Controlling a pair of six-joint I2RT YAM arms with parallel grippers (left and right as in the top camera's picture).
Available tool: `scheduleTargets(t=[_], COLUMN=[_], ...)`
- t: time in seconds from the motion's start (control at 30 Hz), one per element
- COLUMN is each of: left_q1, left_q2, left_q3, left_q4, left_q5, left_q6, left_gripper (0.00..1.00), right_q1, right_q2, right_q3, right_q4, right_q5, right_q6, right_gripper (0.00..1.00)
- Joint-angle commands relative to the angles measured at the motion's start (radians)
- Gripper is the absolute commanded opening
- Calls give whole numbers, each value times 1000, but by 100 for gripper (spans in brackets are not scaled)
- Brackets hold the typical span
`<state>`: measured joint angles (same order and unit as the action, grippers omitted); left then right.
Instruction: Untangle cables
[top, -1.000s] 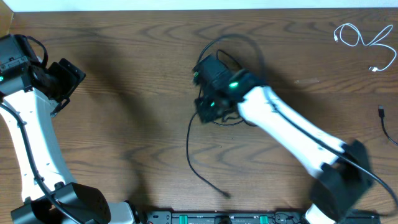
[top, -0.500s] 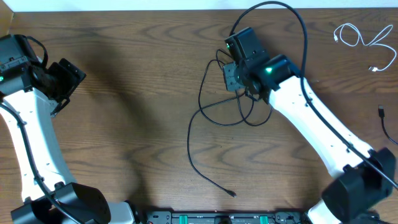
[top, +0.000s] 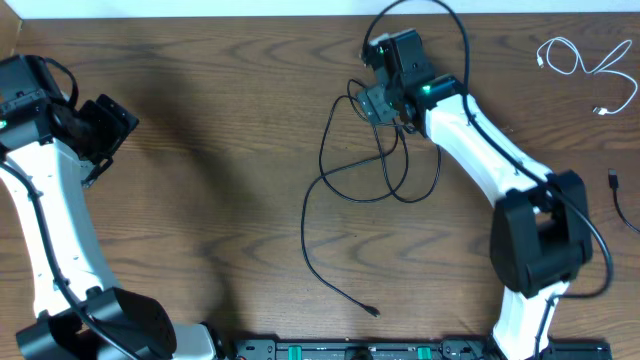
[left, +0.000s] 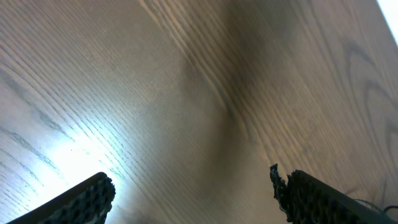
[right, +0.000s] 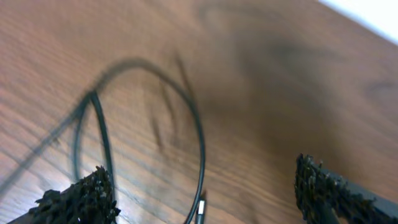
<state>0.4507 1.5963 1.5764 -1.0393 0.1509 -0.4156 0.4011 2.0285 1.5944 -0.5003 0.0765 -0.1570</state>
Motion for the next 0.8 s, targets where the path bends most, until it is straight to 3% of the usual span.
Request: scheduleTargets(t=[0.0, 0.27, 0.5, 0.77], left_q1=[2, 2, 2, 2], left_q2=[32, 73, 73, 73], left_q3=[-2, -2, -2, -2], left_q4=[1, 1, 1, 0], left_q5=[-3, -3, -2, -2], left_q6=[-2, -2, -2, -2], left_gripper=[89, 89, 89, 89], right_q1=[-14, -13, 13, 37], right_q2=[56, 147, 180, 180], right_q3=[7, 7, 6, 6], right_q4=[-13, -137, -211, -238], right_q5=[-163, -318, -318, -211], right_q6=[-89, -140, -197, -139], right_gripper=[90, 90, 90, 94])
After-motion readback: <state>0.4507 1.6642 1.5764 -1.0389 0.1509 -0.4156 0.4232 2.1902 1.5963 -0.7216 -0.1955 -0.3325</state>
